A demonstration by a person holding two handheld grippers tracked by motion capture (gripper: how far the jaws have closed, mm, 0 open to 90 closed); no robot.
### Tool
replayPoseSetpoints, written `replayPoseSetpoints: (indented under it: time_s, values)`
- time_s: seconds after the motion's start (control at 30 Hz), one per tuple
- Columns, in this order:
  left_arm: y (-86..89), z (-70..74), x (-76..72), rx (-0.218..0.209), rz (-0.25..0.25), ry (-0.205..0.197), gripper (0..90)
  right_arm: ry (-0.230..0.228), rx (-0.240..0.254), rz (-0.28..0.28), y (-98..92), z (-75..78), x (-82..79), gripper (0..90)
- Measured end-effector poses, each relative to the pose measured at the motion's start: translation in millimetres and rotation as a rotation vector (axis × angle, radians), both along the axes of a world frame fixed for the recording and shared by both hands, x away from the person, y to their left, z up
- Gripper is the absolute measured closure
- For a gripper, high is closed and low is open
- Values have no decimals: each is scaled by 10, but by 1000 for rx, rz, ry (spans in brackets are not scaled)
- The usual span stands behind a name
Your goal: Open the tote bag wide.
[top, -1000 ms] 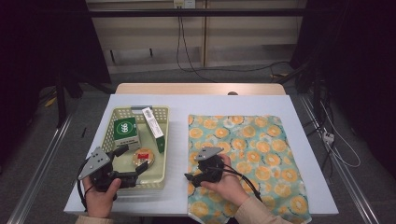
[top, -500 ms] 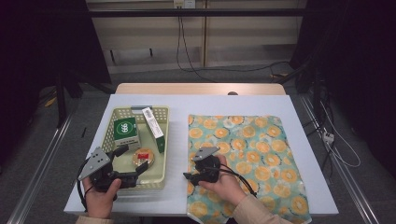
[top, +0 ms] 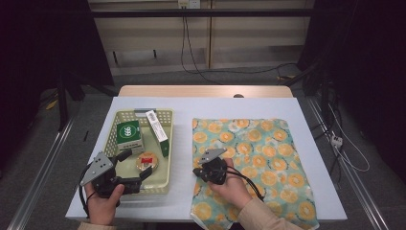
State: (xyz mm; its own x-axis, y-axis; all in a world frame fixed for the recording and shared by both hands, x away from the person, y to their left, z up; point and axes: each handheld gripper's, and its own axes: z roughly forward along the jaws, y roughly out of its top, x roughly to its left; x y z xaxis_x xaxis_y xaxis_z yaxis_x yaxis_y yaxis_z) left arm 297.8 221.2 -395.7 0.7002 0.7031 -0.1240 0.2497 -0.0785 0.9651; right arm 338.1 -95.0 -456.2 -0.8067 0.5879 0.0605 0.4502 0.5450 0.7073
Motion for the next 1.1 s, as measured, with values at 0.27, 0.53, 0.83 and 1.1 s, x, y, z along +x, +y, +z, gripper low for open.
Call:
replayPoseSetpoints:
  time_s: [0.27,0.53,0.83,1.1]
  values:
    - [-40,4,10,4,-8,2,52,43,90,-50,-126,150,145,900]
    - [-51,19,-3,3,-10,-4,52,-17,109,-110,-281,408,453,900]
    - [-76,23,2,5,-18,-3,52,-15,122,-184,-353,416,841,900]
    - [-121,31,10,12,-34,-9,52,-38,118,-234,-387,480,1198,900]
